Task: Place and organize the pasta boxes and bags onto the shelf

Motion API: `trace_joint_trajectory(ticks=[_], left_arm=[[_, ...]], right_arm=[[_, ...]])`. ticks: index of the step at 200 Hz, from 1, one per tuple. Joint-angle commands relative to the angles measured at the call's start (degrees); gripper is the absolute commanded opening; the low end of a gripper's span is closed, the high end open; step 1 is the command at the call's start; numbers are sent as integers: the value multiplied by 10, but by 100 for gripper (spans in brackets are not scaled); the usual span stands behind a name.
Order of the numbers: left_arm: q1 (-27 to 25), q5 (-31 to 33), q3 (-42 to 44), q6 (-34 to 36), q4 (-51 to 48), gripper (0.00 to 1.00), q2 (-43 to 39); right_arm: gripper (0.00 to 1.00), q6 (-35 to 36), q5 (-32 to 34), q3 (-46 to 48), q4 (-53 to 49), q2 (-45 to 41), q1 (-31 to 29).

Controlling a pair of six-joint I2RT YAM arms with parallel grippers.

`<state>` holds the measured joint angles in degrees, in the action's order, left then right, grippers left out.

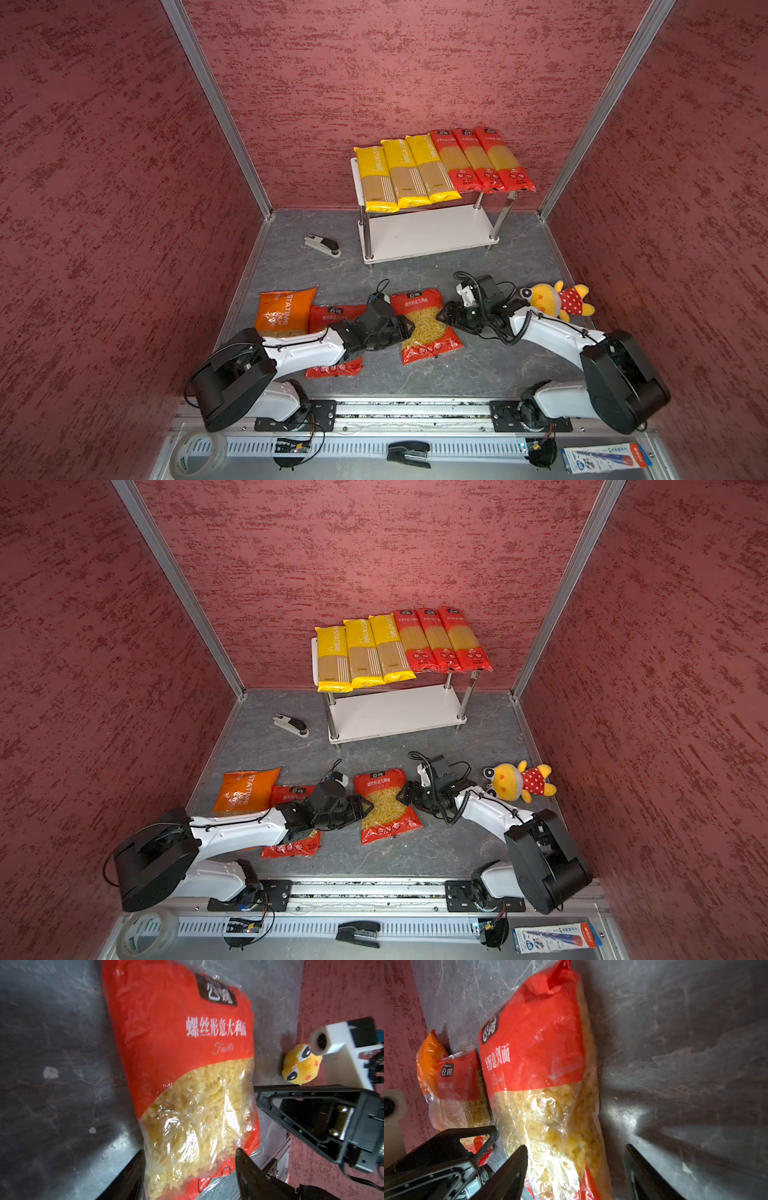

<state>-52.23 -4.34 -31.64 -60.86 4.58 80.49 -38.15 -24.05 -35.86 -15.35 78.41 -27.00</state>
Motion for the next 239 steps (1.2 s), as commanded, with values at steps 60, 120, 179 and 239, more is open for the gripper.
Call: trace_joint_trajectory(ticks=[60, 120, 179, 239], left_arm=[[-19, 12, -70, 35, 35, 43, 94], [-26, 23, -51, 63, 78, 18, 66], [-32, 63, -56, 141, 95, 5, 14], [-9, 143, -77, 331, 152, 0, -36]], right_arm=[[52, 18, -17, -39, 43, 57, -60], [19, 43, -48, 9, 148, -6, -60], [1, 84, -38, 34, 220, -67, -44], [0, 125, -1, -3, 372, -77, -15]])
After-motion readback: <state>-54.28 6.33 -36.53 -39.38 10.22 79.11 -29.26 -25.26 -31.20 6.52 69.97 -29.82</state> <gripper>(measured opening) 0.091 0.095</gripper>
